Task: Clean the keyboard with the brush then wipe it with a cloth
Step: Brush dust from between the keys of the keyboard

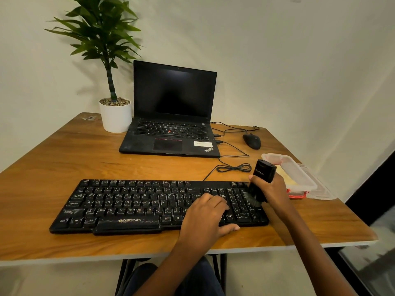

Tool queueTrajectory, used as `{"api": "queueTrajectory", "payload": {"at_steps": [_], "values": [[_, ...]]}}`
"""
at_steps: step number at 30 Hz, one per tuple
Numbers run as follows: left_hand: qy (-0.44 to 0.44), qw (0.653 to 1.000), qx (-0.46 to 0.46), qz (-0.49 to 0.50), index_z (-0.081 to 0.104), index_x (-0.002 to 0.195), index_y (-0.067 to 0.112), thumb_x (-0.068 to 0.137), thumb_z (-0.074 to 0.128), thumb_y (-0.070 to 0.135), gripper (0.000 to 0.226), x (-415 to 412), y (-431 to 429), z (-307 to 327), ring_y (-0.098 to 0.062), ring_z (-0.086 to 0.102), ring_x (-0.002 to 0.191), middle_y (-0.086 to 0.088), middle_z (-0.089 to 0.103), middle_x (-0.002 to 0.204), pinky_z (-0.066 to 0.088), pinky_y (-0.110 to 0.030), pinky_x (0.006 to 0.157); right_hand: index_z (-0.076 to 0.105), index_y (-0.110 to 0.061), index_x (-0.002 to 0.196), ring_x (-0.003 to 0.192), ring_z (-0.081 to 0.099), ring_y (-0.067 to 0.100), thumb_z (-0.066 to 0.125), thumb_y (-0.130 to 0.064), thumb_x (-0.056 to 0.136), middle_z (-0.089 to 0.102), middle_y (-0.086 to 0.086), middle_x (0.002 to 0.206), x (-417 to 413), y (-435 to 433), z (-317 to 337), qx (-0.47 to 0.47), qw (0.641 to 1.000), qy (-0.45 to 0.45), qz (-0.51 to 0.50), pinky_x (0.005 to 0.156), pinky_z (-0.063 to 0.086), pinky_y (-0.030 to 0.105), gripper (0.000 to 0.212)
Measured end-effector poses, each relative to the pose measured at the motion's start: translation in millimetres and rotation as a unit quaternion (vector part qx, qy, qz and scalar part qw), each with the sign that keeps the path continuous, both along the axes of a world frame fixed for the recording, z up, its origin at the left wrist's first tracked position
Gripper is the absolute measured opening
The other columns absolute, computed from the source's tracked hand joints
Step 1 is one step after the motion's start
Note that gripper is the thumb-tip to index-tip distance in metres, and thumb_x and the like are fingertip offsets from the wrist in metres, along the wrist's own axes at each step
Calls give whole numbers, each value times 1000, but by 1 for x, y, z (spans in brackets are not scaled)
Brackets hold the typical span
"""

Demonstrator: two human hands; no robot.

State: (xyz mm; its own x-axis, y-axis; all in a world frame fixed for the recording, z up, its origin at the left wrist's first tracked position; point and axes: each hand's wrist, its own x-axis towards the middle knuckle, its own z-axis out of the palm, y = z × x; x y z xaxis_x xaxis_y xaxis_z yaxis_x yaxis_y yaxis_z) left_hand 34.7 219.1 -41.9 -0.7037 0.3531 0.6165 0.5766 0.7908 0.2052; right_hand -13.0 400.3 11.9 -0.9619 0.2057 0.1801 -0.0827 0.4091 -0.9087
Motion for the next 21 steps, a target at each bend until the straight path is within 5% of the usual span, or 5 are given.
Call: {"api": "queueTrajectory", "payload": {"at_steps": [7,14,21], "values": [[2,1000,0,2,71,86,31,73,34,68,54,-1,0,-1,-2,60,82,19,66,90,50,-17,69,51,-15,117,100,53,13,63,-33,85,56,-4,104,1,-17,1,126,990,43,-56,86,44,31,39],[5,1000,3,3,70,86,31,73,34,69,54,-1,0,-2,-3,59,82,19,65,90,51,-18,69,54,-9,99,83,60,16,61,-15,85,62,3,89,16,-2,4,-30,999,2,15,62,44,23,17],[7,1000,2,7,70,86,31,73,34,68,53,0,-1,-1,-2,59,81,20,64,90,50,-17,68,51,-19,106,90,53,9,62,-31,86,55,-9,94,11,-20,1,115,991,51,-44,76,40,26,26]]}}
